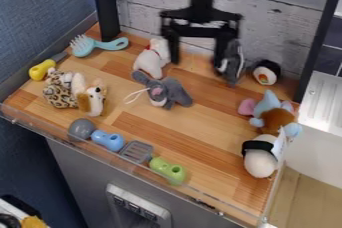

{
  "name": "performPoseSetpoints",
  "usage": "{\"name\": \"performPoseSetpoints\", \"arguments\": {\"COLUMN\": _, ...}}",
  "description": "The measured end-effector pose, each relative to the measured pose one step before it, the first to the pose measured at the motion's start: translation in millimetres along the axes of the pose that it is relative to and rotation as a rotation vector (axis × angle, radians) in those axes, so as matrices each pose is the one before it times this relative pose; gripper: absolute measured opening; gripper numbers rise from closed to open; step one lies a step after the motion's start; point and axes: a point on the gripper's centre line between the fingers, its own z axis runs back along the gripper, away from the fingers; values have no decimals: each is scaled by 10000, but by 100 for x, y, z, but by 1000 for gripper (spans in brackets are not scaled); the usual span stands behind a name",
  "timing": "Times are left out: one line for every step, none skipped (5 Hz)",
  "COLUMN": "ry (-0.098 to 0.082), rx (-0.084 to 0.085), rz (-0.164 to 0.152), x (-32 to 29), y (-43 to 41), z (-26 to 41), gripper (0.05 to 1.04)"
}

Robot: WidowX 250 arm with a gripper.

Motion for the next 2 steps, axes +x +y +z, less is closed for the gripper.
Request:
{"name": "performPoseSetpoints", "arguments": {"ry": 36, "rx": -89, "rz": 2342, "x": 2148, "y": 4103, "z": 136, "gripper": 995}}
{"name": "performPoseSetpoints", "arguments": {"ry": 91, "rx": -103, "rz": 2294, "x": 2831, "y": 3425, "z": 1, "gripper": 995}}
